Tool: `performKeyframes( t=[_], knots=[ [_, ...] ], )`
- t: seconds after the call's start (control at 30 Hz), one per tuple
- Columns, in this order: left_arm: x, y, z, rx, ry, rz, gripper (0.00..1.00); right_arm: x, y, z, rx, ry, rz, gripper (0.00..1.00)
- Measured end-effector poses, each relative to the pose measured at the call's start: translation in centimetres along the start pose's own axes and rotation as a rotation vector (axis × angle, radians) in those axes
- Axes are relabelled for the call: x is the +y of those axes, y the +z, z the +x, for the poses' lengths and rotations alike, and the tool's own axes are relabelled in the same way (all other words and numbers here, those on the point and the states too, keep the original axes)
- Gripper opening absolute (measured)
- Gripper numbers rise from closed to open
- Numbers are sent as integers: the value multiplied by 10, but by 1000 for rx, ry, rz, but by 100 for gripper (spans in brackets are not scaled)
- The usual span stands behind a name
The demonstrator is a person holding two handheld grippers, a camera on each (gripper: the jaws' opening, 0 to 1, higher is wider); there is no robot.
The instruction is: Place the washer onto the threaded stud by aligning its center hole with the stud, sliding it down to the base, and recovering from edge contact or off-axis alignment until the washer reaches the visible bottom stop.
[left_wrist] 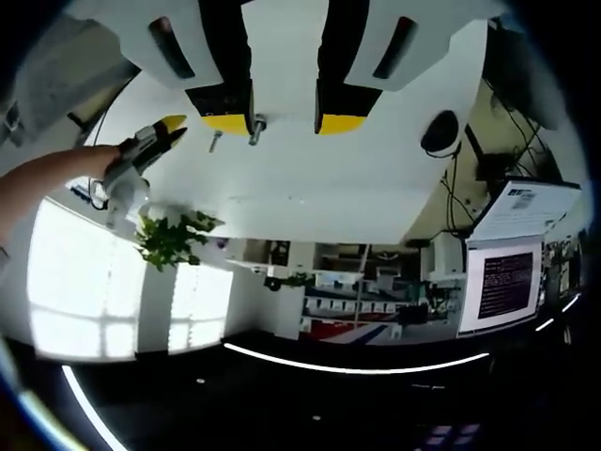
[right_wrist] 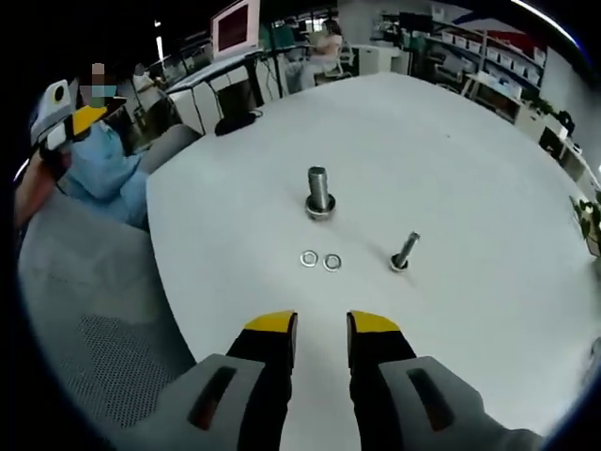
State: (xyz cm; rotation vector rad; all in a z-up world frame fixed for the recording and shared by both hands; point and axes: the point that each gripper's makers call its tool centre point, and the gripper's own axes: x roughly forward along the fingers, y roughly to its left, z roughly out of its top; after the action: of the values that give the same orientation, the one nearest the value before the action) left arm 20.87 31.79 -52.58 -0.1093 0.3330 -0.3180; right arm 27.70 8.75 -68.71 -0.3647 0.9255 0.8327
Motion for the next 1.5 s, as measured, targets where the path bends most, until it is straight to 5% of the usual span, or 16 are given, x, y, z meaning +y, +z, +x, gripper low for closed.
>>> performKeyframes(
  t=[0.7,1.5],
  knots=[
    [6,0,1,-2,18,-25,24,12,34,53,56,38,-128,26],
    [6,-5,2,14,17,-35,24,-4,28,74,91,19,-163,27]
  ],
)
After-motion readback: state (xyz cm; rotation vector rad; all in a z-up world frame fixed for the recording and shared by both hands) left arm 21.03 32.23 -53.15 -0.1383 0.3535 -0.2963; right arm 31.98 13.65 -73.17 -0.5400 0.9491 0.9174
